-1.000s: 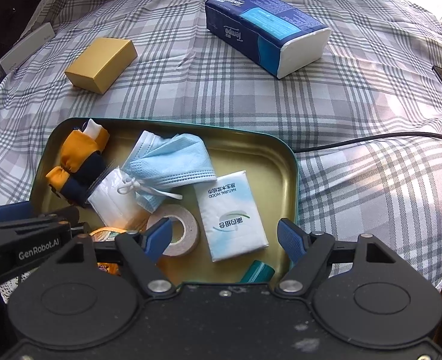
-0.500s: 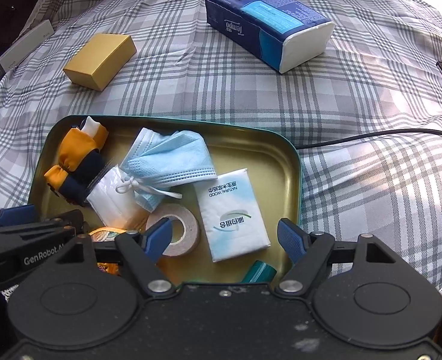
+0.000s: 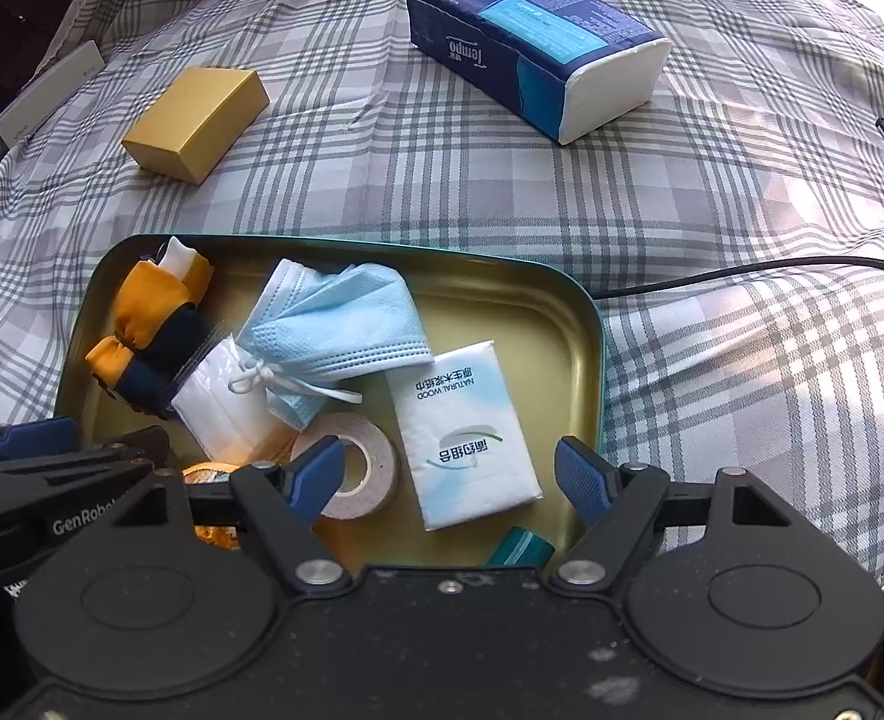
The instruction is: Organize soft objects
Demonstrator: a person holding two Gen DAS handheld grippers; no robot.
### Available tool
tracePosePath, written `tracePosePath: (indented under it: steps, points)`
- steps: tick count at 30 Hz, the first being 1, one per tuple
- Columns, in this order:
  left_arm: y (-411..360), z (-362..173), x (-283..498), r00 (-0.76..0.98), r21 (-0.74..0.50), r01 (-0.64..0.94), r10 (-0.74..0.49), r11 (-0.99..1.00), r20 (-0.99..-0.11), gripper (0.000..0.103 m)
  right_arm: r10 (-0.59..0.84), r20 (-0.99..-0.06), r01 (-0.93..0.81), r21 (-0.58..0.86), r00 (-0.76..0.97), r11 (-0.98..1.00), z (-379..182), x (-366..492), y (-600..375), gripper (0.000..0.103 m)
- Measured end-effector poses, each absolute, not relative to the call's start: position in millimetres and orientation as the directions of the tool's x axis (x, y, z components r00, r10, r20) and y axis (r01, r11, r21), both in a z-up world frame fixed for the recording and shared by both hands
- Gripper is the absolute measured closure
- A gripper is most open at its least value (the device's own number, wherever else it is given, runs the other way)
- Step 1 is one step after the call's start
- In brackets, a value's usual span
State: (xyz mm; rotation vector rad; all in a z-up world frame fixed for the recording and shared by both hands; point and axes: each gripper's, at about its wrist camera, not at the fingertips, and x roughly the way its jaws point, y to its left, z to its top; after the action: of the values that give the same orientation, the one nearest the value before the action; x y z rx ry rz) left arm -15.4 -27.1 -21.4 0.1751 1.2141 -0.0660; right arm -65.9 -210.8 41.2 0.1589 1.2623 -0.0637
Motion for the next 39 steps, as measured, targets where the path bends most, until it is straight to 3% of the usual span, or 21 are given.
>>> tracePosePath:
  steps: [39]
  points:
    - [-25.9,-21.6,-15.3,0.342,0.095,0.131,0.045,0.987,-0.939,0.045,0.052,-0.954,0.140,0.097,0.297,0.985,39.6,-65.2,-213.3,0.027]
